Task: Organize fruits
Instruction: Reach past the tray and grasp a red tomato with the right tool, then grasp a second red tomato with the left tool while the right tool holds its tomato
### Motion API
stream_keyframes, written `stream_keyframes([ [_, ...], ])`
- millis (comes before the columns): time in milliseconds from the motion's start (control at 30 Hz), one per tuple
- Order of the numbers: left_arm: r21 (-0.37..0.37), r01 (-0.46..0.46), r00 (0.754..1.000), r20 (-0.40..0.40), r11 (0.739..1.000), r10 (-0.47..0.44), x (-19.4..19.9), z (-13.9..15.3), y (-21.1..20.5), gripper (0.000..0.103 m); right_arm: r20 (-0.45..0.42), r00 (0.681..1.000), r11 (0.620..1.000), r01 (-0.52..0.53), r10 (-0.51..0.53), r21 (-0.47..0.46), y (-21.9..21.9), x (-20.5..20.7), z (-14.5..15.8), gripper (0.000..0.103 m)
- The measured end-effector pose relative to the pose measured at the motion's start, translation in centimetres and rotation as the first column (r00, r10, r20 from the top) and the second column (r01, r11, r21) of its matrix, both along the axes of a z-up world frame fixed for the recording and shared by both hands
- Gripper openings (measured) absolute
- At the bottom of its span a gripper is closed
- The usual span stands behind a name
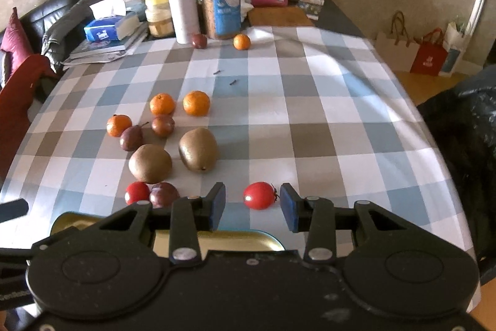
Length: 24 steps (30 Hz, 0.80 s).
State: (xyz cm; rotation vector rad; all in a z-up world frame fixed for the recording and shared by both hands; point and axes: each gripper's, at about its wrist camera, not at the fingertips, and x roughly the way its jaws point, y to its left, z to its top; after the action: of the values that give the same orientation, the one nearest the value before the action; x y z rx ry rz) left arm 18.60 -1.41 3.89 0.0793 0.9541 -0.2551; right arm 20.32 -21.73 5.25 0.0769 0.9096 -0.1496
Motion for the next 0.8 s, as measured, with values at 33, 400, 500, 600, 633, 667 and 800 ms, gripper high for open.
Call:
stream_keyframes([
  [33,-0.005,-0.003,1.0,-0.014,1.0,0.003,0.4,-0.2,0.0,0.082,-0.01,1.0,1.0,0.005,-0.004,0.006,-0.1,0.4,-0.3,0.041],
  [400,-0.007,-0.011,1.0,0.013,1.0,0.011,2.2,-1.8,-0.6,0.083,-0.06,0.996,0.991,0.071,-0.064,0.117,-1.7,2.8,-3.6,0.041],
  [500,0.003,0.006,1.0,0.024,1.0,-0.007,2.7,-2.2,-1.2,0.083,-0.066,0.994,0.985,0.096,-0.087,0.142,-2.3,3.3,-4.4,0.041],
  [600,0.004,0.027,0.999,0.033,1.0,-0.027,3.1,-2.7,-1.9,0.083,-0.071,0.992,0.982,0.112,-0.102,0.153,-2.7,3.9,-5.3,0.041],
  [633,0.006,0.032,0.999,0.033,0.999,-0.032,3.2,-2.9,-2.1,0.083,-0.076,0.992,0.983,0.109,-0.098,0.146,-2.7,4.1,-5.6,0.041],
  [667,0.007,0.035,0.999,0.031,0.999,-0.035,3.4,-3.1,-2.3,0.083,-0.081,0.992,0.985,0.103,-0.092,0.137,-2.7,4.3,-5.9,0.041],
  [800,-0.009,0.03,1.0,0.005,0.999,-0.03,4.2,-4.2,-2.8,0.083,-0.088,0.993,0.988,0.095,-0.085,0.121,-2.9,4.8,-7.0,0.041],
])
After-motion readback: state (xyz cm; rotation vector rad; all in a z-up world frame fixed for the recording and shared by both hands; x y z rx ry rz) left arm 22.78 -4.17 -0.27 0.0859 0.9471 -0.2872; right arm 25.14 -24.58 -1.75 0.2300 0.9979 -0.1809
